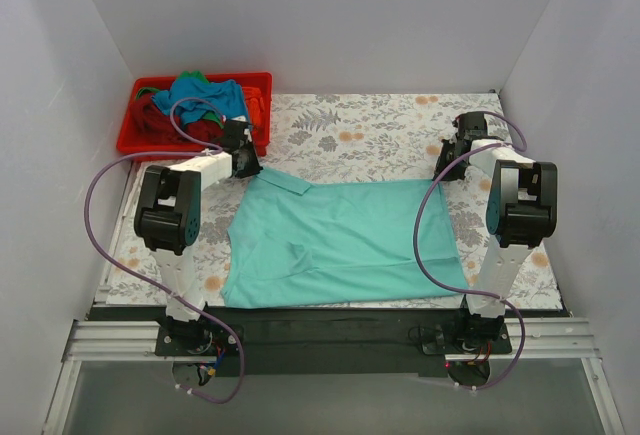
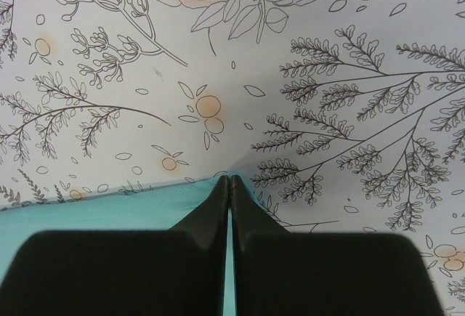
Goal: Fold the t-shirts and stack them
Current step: Fold the tshirt
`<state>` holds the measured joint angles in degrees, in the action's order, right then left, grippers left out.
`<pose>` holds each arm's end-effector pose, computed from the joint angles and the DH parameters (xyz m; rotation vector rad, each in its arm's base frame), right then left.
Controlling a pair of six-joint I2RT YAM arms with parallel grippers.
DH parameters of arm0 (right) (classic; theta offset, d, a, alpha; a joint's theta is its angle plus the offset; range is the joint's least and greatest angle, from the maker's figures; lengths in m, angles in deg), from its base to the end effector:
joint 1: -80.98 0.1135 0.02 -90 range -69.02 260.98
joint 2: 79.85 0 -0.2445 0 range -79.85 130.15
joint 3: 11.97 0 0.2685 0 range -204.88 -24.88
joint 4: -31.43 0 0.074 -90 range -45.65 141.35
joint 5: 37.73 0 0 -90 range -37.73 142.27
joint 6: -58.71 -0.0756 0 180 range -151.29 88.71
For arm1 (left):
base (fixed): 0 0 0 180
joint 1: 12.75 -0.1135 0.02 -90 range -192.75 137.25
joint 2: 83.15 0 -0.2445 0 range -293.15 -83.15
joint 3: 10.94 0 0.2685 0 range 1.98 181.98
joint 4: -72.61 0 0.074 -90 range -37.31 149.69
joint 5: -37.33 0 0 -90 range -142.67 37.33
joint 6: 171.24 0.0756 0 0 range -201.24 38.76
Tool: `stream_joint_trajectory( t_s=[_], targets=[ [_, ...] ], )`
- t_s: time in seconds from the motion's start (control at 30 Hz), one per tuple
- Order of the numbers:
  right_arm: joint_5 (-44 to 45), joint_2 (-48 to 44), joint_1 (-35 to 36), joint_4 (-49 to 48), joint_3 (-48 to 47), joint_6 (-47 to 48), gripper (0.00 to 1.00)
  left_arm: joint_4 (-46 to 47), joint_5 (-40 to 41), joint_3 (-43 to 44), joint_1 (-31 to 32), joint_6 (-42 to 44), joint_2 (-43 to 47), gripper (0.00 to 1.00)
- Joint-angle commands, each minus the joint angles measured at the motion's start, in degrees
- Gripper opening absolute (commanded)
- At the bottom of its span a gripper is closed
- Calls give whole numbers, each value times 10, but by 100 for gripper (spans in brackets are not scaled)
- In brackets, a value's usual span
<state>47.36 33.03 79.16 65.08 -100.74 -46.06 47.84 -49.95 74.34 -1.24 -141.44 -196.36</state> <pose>0.4398 -0.0075 0.1028 0.3413 2.5628 0.1944 0.4360 -0.0851 0.0935 -1.0697 2.3146 -0.4550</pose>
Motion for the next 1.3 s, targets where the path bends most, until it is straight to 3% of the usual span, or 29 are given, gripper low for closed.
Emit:
stream_joint_trajectory(
  t_s=[0.0, 0.6, 0.97, 1.27],
  targets=[
    [-5, 8, 0, -2, 12, 7, 1, 1, 23, 7, 10, 13, -1, 2],
    [-8, 2, 0, 0, 11, 6, 1, -21, 61, 9, 11, 23, 66, 0],
    [-14, -50, -5, 6, 16, 0, 1, -49, 4, 17, 11, -6, 113, 0],
    [-37, -58, -10, 12, -24, -13, 1, -111, -26, 154, 6, -21, 56, 0]
  ],
)
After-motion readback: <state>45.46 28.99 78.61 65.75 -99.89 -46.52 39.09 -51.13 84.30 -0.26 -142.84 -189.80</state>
